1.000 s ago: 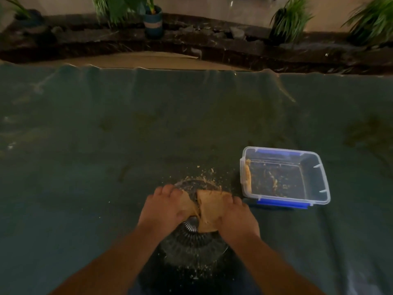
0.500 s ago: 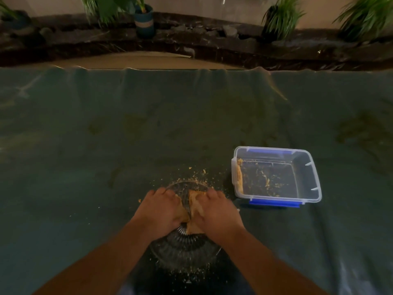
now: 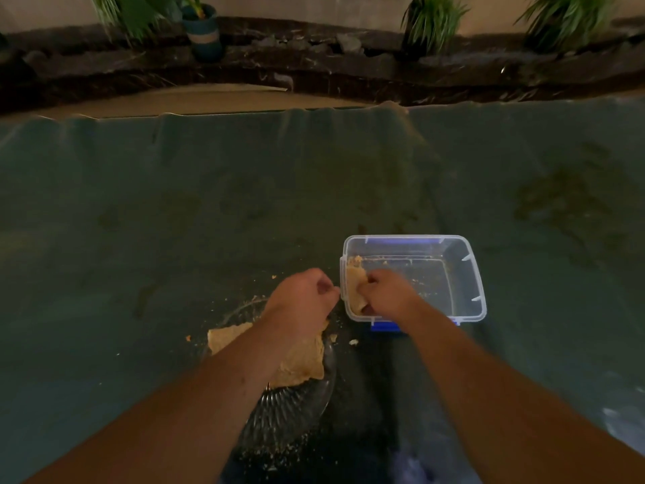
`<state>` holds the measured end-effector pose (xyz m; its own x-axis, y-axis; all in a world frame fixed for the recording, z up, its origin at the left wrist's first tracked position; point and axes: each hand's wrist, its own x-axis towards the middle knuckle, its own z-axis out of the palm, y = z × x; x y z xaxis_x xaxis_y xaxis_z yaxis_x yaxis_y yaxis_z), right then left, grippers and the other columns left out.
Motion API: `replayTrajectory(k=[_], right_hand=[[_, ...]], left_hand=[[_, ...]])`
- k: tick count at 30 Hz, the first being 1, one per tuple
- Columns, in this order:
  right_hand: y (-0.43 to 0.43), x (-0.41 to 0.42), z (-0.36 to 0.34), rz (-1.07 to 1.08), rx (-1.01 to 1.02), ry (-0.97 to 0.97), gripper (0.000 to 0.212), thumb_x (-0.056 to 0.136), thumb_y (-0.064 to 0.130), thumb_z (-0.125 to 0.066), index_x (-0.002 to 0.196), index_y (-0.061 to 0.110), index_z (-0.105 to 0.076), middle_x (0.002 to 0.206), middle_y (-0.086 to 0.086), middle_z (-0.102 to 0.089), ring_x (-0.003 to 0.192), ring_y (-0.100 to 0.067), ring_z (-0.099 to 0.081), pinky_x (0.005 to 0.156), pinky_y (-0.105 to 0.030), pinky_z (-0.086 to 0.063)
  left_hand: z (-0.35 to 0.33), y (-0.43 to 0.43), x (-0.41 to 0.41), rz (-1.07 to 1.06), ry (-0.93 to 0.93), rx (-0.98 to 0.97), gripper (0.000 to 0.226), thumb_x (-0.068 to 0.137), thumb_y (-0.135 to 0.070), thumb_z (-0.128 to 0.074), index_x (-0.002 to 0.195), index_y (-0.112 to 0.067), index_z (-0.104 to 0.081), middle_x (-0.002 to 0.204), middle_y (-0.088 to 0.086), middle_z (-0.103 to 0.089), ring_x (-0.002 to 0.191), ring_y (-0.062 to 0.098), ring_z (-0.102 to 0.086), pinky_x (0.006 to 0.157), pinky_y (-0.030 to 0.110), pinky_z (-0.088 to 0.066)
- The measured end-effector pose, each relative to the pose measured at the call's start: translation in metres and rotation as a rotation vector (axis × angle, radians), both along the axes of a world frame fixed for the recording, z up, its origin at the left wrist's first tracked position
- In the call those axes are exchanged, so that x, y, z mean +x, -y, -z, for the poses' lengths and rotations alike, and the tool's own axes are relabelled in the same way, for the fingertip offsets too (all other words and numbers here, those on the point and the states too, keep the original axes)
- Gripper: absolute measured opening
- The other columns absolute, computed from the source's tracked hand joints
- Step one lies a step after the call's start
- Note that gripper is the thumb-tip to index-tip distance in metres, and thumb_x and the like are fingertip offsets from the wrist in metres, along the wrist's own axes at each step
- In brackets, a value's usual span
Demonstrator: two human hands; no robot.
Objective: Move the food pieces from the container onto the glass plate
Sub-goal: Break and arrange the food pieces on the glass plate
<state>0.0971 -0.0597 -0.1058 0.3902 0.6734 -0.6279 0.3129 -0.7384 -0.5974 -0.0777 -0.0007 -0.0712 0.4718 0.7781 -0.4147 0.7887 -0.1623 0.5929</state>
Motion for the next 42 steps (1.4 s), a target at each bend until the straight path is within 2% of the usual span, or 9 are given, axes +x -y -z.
replayTrajectory(k=[7,10,12,16,19,24,29,34,42], right_hand=[[0.008,0.017,-0.026,0.097,0.083,0.265,0.017,0.101,0.029,-0.053,0.088,0.024,-0.063,0.078,0.000,-0.064,0.070,-0.014,-0.062,0.059,-0.029,-0.048],[0.016,0.017,-0.061,0.248,0.246,0.101,0.013,0.097,0.029,-0.058,0.086,0.024,-0.065,0.085,-0.003,-0.069,0.077,-0.020,-0.068,0.057,-0.032,-0.060],[0.022,0.008,-0.083,0.378,0.347,-0.139,0.007,0.095,0.025,-0.063,0.089,0.024,-0.067,0.096,-0.005,-0.069,0.086,-0.024,-0.069,0.052,-0.030,-0.060],[0.031,-0.022,-0.090,0.352,0.298,-0.365,0.007,0.095,0.019,-0.063,0.094,0.025,-0.065,0.107,-0.009,-0.066,0.094,-0.031,-0.070,0.061,-0.040,-0.065],[0.042,-0.052,-0.063,0.203,0.074,-0.318,0.008,0.097,0.020,-0.061,0.096,0.028,-0.058,0.110,-0.006,-0.061,0.090,-0.029,-0.068,0.059,-0.032,-0.063],[0.071,-0.104,-0.004,-0.002,-0.160,-0.283,0.032,0.093,0.015,-0.061,0.125,0.014,-0.060,0.123,-0.014,-0.059,0.093,-0.030,-0.068,0.060,-0.036,-0.065],[0.090,-0.120,0.019,-0.274,-0.089,0.109,0.007,0.090,0.027,-0.061,0.095,0.022,-0.061,0.100,-0.001,-0.064,0.087,-0.018,-0.065,0.073,-0.036,-0.058],[0.095,-0.123,0.026,-0.452,-0.077,0.286,0.030,0.094,0.038,-0.058,0.117,0.020,-0.062,0.114,-0.004,-0.066,0.103,-0.023,-0.062,0.083,-0.036,-0.048],[0.094,-0.129,0.030,-0.468,-0.072,0.360,0.027,0.093,0.043,-0.057,0.113,0.024,-0.061,0.099,0.005,-0.056,0.088,-0.015,-0.053,0.076,-0.034,-0.047]], left_hand=[[-0.004,0.004,0.019,-0.124,0.075,-0.095,0.040,0.091,-0.056,-0.067,0.121,-0.030,-0.060,0.106,-0.011,-0.066,0.095,0.011,-0.064,0.081,0.041,-0.059],[-0.014,0.004,0.023,-0.216,0.202,-0.164,0.060,0.084,-0.067,-0.070,0.128,-0.029,-0.058,0.108,-0.013,-0.065,0.093,0.007,-0.063,0.066,0.027,-0.053],[-0.022,0.001,0.021,-0.296,0.331,-0.306,0.072,0.079,-0.069,-0.072,0.133,-0.024,-0.057,0.121,-0.006,-0.066,0.104,0.016,-0.065,0.083,0.037,-0.056],[-0.026,0.001,-0.013,-0.348,0.453,-0.588,0.050,0.081,-0.054,-0.079,0.117,-0.023,-0.067,0.116,0.002,-0.073,0.100,0.022,-0.072,0.080,0.041,-0.061],[-0.007,0.015,-0.052,-0.320,0.287,-0.518,0.031,0.083,-0.037,-0.083,0.103,-0.016,-0.071,0.101,0.006,-0.078,0.083,0.021,-0.076,0.065,0.036,-0.062],[0.041,0.048,-0.109,-0.225,-0.034,-0.440,0.030,0.081,-0.039,-0.086,0.094,-0.019,-0.069,0.093,0.003,-0.076,0.084,0.021,-0.073,0.077,0.046,-0.063],[0.062,0.069,-0.129,-0.037,-0.295,-0.142,0.028,0.081,-0.061,-0.074,0.080,-0.036,-0.060,0.079,-0.013,-0.065,0.072,0.004,-0.058,0.057,0.027,-0.040],[0.065,0.070,-0.150,0.039,-0.270,0.089,0.035,0.081,-0.069,-0.063,0.081,-0.036,-0.053,0.078,-0.013,-0.058,0.070,0.003,-0.054,0.055,0.028,-0.043],[0.057,0.054,-0.157,0.044,-0.209,0.249,0.035,0.090,-0.052,-0.059,0.117,-0.030,-0.055,0.108,-0.007,-0.061,0.086,0.014,-0.057,0.064,0.033,-0.047]])
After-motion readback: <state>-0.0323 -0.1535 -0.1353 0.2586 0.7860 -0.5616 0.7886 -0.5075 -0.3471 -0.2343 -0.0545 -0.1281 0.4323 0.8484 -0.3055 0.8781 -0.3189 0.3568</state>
